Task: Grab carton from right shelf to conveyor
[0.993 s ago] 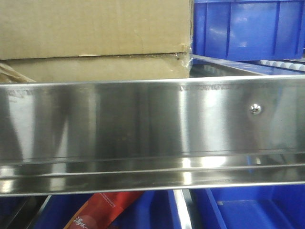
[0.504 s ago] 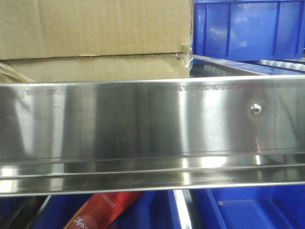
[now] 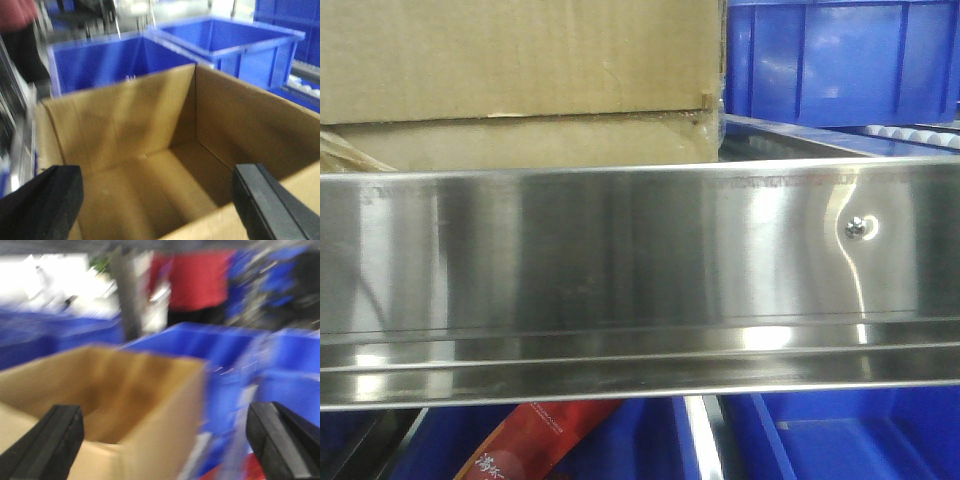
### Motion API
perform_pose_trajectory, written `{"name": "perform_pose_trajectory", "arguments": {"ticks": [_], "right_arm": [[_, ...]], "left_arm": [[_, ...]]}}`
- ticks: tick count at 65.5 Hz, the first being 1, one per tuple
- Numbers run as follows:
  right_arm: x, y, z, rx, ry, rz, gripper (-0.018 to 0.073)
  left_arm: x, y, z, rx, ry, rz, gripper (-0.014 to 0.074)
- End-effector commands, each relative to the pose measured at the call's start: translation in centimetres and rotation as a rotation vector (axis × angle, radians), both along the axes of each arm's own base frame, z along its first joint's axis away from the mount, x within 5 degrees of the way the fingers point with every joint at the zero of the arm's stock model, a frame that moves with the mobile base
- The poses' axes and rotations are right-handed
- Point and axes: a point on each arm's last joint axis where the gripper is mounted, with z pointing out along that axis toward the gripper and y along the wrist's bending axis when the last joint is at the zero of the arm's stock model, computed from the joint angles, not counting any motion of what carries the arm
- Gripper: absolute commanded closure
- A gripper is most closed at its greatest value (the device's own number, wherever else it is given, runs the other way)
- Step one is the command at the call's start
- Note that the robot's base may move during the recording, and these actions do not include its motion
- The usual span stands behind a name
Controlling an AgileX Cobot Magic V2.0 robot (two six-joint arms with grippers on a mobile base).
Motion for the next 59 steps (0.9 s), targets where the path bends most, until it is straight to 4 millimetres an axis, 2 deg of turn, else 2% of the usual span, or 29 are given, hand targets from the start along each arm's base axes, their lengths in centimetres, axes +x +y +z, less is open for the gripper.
{"name": "perform_pose_trajectory", "arguments": {"ticks": [1,11,21,27,38,50,59], "right_arm": [[1.9,2.3,0.7,-0.056,0.051,0.058,-0.0001],[5.9,5.3,2.1,-0.125,0.192,0.072,-0.0001],[9.4,6.5,2.8,-0.216,0.372,-0.048,-0.0001],[10.8,7.3,2.9,-0.260,0.475,-0.071,-0.0001],[12.7,10.2,3.8,-0.271,0.432,-0.049,-0.0001],[15.4,12.5,1.6,-0.335,0.449,-0.082,-0.0001],[17.2,13.3,-0.3,-0.364,0.491,-0.095,-0.0001]], "left_arm": [[1.1,0.0,0.7,-0.017,0.052,0.045,0.0090],[3.4,0.6,0.8,0.008,0.183,0.177,0.0090],[5.4,0.7,0.4,0.017,0.283,0.263,0.0090],[6.2,0.6,0.1,0.028,0.333,0.283,0.0090],[7.8,0.6,-0.9,0.062,0.388,0.319,0.0090],[9.7,2.1,-2.1,0.049,0.440,0.403,0.0090],[11.0,2.9,-3.1,0.049,0.478,0.436,0.0090]]}}
